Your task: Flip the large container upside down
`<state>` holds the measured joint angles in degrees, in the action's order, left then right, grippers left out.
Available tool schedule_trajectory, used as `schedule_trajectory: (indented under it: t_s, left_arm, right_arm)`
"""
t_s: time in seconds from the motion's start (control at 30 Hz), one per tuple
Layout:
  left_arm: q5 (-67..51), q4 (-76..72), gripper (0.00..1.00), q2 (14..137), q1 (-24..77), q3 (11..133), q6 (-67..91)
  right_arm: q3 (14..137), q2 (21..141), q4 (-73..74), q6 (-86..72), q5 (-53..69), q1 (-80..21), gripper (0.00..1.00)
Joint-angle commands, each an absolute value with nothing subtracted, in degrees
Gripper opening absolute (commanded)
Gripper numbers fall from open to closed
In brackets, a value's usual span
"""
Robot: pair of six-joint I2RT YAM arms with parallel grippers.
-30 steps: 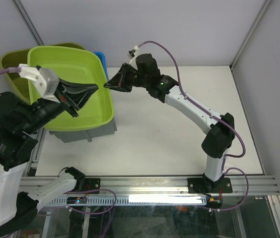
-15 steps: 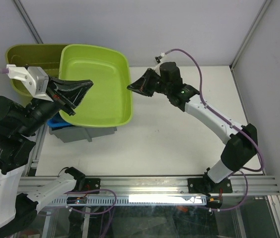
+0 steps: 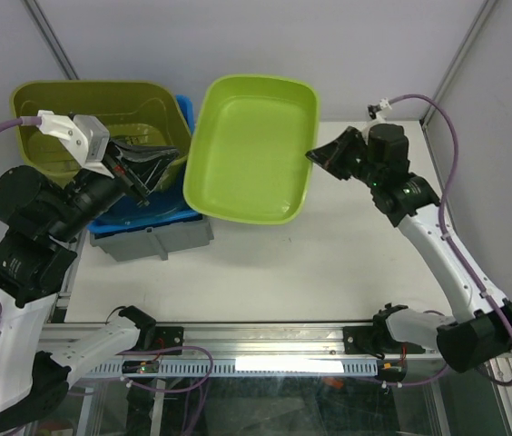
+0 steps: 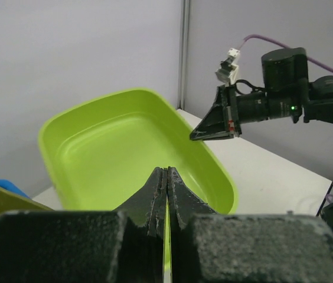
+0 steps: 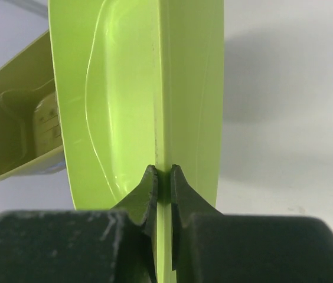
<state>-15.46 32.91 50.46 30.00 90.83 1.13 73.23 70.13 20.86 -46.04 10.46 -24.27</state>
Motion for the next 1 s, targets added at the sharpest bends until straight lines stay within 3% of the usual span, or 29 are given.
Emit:
schedule_trajectory:
  t_s: [0.0, 0.27, 0.5, 0.57, 0.63, 0.7, 0.8, 0.9, 0.97]
  left_arm:
    - [-16.0, 29.6, 0.00, 51.8, 30.1, 89.7, 3.7]
    - [-16.8, 29.4, 0.00, 54.5, 30.1, 85.9, 7.0]
    - [-20.8, 29.0, 0.08, 56.3, 30.2, 78.9, 11.8]
    - [-21.6, 28.7, 0.09, 56.8, 30.2, 76.7, 12.8]
    - [-21.9, 28.6, 0.10, 56.8, 30.2, 74.7, 13.4]
    - [-22.3, 28.4, 0.16, 56.3, 30.3, 72.2, 14.0]
    - [-21.9, 28.5, 0.27, 54.8, 30.4, 68.8, 14.2]
    - [-17.5, 29.0, 0.37, 53.1, 32.0, 64.7, 15.1]
    - [-13.1, 29.8, 0.42, 52.5, 35.0, 61.9, 15.7]
  right_arm:
    - [70.2, 63.8, 24.0, -40.6, 7.5, -18.6, 0.00]
    - [61.1, 60.9, 29.1, -34.0, 9.5, -9.8, 0.00]
    - [58.8, 61.1, 36.7, -23.1, -1.4, -5.0, 0.01]
    - [59.6, 61.9, 39.4, -21.3, -7.4, -5.0, 0.30]
    - [61.1, 63.0, 42.1, -20.3, -11.7, -5.0, 0.71]
    - [63.0, 63.8, 44.8, -20.0, -15.4, -5.0, 0.86]
    - [65.2, 63.7, 46.1, -20.7, -17.2, -5.1, 0.93]
    - [65.5, 62.6, 44.1, -22.2, -10.3, -6.1, 0.93]
    - [65.4, 62.5, 42.3, -25.2, -8.6, -11.5, 0.94]
